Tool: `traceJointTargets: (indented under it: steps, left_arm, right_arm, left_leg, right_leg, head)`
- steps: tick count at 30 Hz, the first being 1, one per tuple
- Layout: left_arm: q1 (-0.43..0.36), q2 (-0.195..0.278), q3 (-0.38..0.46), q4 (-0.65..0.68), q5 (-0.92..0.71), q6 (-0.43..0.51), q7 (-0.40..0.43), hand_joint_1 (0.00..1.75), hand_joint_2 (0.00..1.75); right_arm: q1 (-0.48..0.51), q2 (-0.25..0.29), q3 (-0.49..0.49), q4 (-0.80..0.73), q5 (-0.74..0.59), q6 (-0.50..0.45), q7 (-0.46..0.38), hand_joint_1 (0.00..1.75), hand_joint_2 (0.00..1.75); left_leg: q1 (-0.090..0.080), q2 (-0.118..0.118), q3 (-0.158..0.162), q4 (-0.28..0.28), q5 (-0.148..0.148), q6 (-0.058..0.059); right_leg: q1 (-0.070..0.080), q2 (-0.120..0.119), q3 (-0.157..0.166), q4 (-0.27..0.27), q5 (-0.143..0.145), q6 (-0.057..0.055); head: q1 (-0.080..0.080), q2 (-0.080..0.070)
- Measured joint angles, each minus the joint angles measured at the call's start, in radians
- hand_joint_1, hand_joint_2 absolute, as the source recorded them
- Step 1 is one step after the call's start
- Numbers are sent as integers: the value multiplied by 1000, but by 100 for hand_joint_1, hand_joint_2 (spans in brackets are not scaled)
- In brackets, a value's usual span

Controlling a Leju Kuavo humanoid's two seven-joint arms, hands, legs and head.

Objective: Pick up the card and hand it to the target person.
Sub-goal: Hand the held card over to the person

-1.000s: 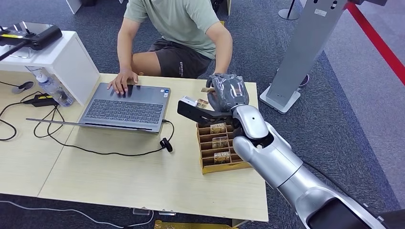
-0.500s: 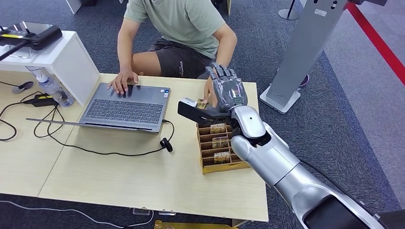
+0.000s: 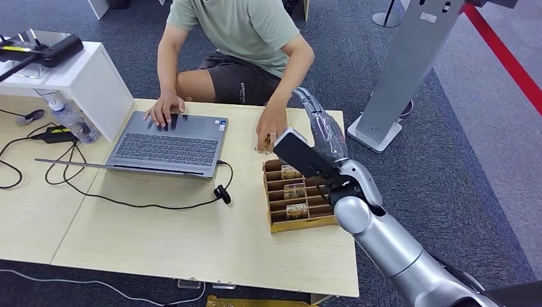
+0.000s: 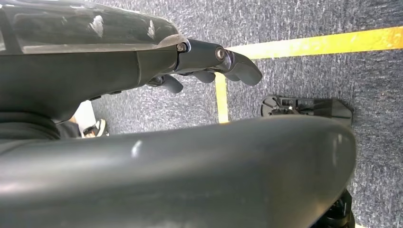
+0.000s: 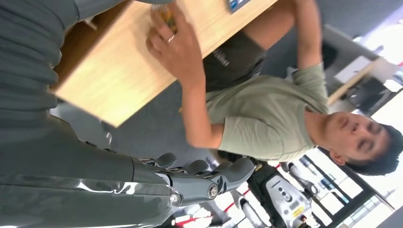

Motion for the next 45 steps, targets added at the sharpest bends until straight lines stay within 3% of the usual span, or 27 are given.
traceJointTargets:
  steps: [5, 11, 22, 36, 45]
  left_arm:
    - [5, 0, 1, 0, 13, 3, 0, 0, 0]
    - [7, 0, 2, 0, 25, 5, 0, 0, 0]
    - [5, 0, 3, 0, 25, 13, -1, 0, 0]
    - [0, 0, 3, 0, 22, 13, 4, 0, 0]
    - [-2, -1, 3, 0, 22, 14, 6, 0, 0]
  right_arm:
    - [163, -71, -76, -151, -180, -4, -133, 0, 175]
    - [351, -130, -162, -294, -296, 37, -252, 0, 175]
    - [590, -146, -266, -335, -449, 116, -404, 0, 175]
    - [639, -126, -288, -243, -489, 132, -423, 0, 175]
    - [635, -106, -300, -192, -491, 70, -408, 0, 175]
  left_leg:
    - [0, 0, 0, 0, 0, 0]
    - [0, 0, -1, 0, -1, 0]
    - [0, 0, -2, -1, -1, 0]
    - [0, 0, -2, -1, -1, 0]
    - [0, 0, -2, -1, -1, 0]
  right_leg:
    - [0, 0, 0, 0, 0, 0]
    - [0, 0, 0, 0, 0, 0]
    - [0, 0, 1, 0, 0, 0]
    - [0, 0, 1, 0, 0, 0]
    - [0, 0, 1, 0, 0, 0]
  head:
    - [0, 0]
    - [0, 0]
    - [0, 0]
    - [0, 0]
    - [-1, 0]
